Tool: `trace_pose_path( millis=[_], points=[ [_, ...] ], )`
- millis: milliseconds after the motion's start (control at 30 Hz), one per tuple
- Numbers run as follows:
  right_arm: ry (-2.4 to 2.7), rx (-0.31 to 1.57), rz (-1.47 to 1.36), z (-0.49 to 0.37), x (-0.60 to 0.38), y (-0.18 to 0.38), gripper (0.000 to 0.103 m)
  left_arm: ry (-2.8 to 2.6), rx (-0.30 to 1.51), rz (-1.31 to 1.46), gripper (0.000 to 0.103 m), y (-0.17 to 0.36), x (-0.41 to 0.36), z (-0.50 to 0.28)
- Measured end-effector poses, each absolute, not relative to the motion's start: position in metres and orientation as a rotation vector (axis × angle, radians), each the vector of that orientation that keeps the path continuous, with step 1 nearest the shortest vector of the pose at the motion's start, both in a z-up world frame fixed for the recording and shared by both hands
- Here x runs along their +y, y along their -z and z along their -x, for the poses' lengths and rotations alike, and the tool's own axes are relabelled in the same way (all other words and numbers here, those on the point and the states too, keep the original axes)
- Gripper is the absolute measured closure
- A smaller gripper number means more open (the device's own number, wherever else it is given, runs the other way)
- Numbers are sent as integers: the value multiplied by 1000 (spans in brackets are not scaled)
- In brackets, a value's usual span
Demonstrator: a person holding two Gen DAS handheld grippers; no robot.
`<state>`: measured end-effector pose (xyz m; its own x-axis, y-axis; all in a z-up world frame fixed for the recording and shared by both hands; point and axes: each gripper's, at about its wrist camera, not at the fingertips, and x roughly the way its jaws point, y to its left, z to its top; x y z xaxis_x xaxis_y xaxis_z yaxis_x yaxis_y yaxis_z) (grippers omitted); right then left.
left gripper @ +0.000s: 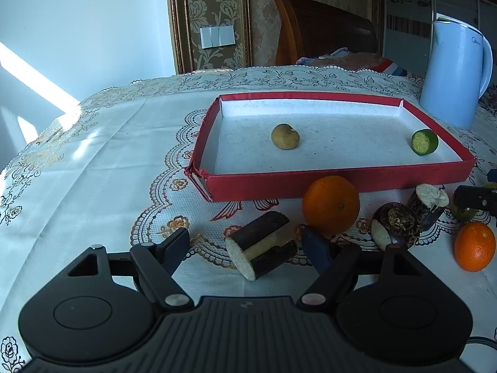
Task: Organize fruits
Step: 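Grasp a dark eggplant slice with the left tool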
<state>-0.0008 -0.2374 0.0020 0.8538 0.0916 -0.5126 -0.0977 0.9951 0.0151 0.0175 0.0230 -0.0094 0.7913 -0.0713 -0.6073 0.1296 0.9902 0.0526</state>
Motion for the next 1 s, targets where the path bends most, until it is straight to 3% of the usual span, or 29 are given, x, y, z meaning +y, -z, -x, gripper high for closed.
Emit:
trace_pose_path(
  millis=[233,667,867,1000],
  points=[
    [-109,537,19,2,-236,-2,9,113,645,-83,24,10,24,-15],
    [-121,539,18,2,-235,-2,12,136,635,-107,28,9,21,-10],
    [-124,545,8,1,-238,-2,12,152,632,-87,37,9,26,-7],
    [-122,546,6,1,-238,-2,12,165,624,-92,52,9,24,-5]
  ],
)
